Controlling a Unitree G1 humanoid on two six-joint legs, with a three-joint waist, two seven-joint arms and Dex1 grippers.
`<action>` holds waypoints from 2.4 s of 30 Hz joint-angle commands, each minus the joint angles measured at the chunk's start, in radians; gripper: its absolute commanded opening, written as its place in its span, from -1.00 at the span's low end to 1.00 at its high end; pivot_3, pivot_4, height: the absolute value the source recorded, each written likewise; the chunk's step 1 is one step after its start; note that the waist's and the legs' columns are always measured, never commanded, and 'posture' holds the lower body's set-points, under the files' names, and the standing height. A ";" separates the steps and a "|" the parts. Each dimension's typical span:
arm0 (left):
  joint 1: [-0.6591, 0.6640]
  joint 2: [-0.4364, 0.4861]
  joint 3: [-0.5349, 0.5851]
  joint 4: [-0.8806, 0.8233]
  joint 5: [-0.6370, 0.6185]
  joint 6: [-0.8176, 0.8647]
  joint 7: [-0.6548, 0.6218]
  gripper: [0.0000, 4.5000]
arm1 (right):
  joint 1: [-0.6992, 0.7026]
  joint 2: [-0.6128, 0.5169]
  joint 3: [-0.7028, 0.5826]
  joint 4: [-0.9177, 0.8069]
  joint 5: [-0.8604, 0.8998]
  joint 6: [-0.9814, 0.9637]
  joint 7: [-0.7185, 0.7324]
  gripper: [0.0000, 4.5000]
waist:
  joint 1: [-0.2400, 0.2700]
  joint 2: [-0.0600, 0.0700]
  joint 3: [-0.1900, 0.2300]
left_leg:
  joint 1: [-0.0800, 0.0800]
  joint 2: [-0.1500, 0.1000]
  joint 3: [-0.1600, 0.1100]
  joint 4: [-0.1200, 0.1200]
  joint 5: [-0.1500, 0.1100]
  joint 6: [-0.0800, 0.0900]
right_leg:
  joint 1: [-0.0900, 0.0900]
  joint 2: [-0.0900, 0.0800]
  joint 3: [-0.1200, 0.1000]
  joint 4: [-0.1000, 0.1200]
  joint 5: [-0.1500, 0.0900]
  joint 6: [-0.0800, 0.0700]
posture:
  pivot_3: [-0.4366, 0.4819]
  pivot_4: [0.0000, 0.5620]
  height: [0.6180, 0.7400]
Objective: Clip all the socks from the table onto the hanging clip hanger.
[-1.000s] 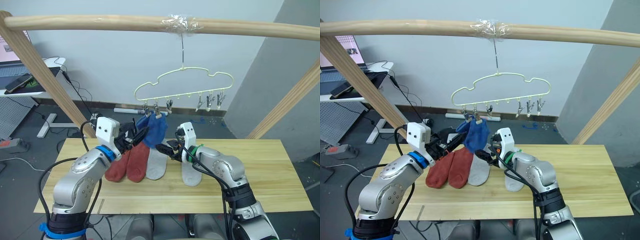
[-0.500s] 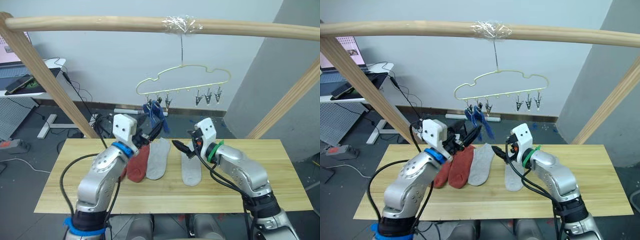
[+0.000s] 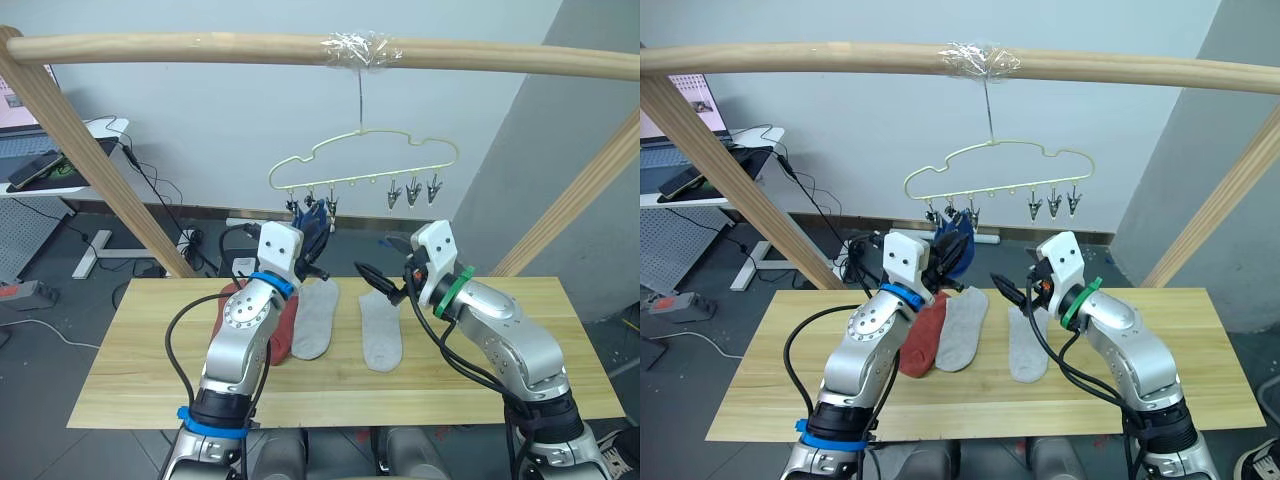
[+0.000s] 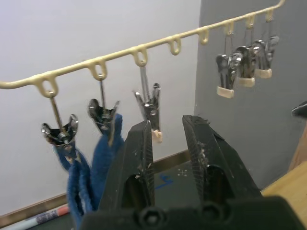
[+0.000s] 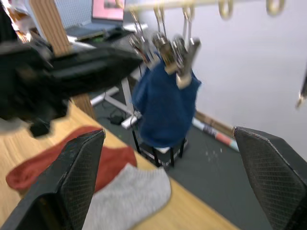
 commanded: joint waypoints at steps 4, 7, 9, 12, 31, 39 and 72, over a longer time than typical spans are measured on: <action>-0.044 -0.029 0.012 0.031 0.036 -0.071 0.029 0.11 | -0.025 0.019 -0.042 -0.033 0.022 -0.007 -0.011 1.00 | 0.000 0.000 0.000 | 0.000 0.000 0.000 0.000 0.000 0.000 | 0.000 0.000 0.000 0.000 0.000 0.000 | -0.10 -0.56 1.00; -0.059 -0.044 0.012 0.054 0.033 -0.079 0.030 0.37 | -0.027 0.024 -0.046 -0.033 0.019 -0.005 -0.013 1.00 | -0.001 0.000 0.000 | 0.000 0.000 0.000 0.000 0.000 0.000 | 0.000 0.000 0.000 0.001 0.000 0.000 | -0.10 -0.56 1.00; -0.070 -0.049 0.010 0.071 0.035 -0.087 0.028 0.37 | -0.031 0.026 -0.049 -0.032 0.018 -0.004 -0.017 1.00 | -0.002 0.000 0.000 | 0.001 0.000 0.000 0.001 0.000 0.000 | 0.000 0.000 0.000 0.001 0.000 0.000 | -0.11 -0.56 1.00; -0.084 -0.055 0.009 0.096 0.040 -0.101 0.025 0.37 | -0.035 0.026 -0.050 -0.030 0.015 -0.007 -0.021 1.00 | -0.002 0.000 0.000 | 0.001 0.000 0.000 0.001 0.000 0.000 | 0.000 0.000 0.000 0.001 0.000 0.000 | -0.11 -0.56 1.00; -0.149 -0.098 0.017 0.202 0.049 -0.127 0.031 -0.23 | -0.045 0.035 -0.055 -0.047 0.018 -0.018 -0.030 1.00 | -0.004 0.000 0.000 | 0.000 0.000 0.000 0.007 0.000 0.000 | 0.001 0.000 0.000 0.004 0.001 0.001 | -0.16 -0.54 1.00; -0.191 -0.116 0.029 0.272 0.064 -0.157 0.044 -0.23 | -0.051 0.031 -0.060 -0.062 0.026 -0.015 -0.023 1.00 | -0.007 0.000 0.000 | 0.000 -0.001 0.000 0.013 0.000 0.000 | 0.002 0.000 0.000 0.008 0.002 0.002 | -0.19 -0.54 1.00; -0.181 -0.127 0.053 0.288 0.069 -0.159 0.063 -0.23 | -0.048 0.038 -0.063 -0.064 0.041 -0.001 -0.047 1.00 | -0.021 0.000 0.000 | 0.000 -0.001 -0.001 0.015 0.000 0.000 | 0.002 0.001 0.000 0.011 0.002 0.002 | -0.21 -0.53 1.00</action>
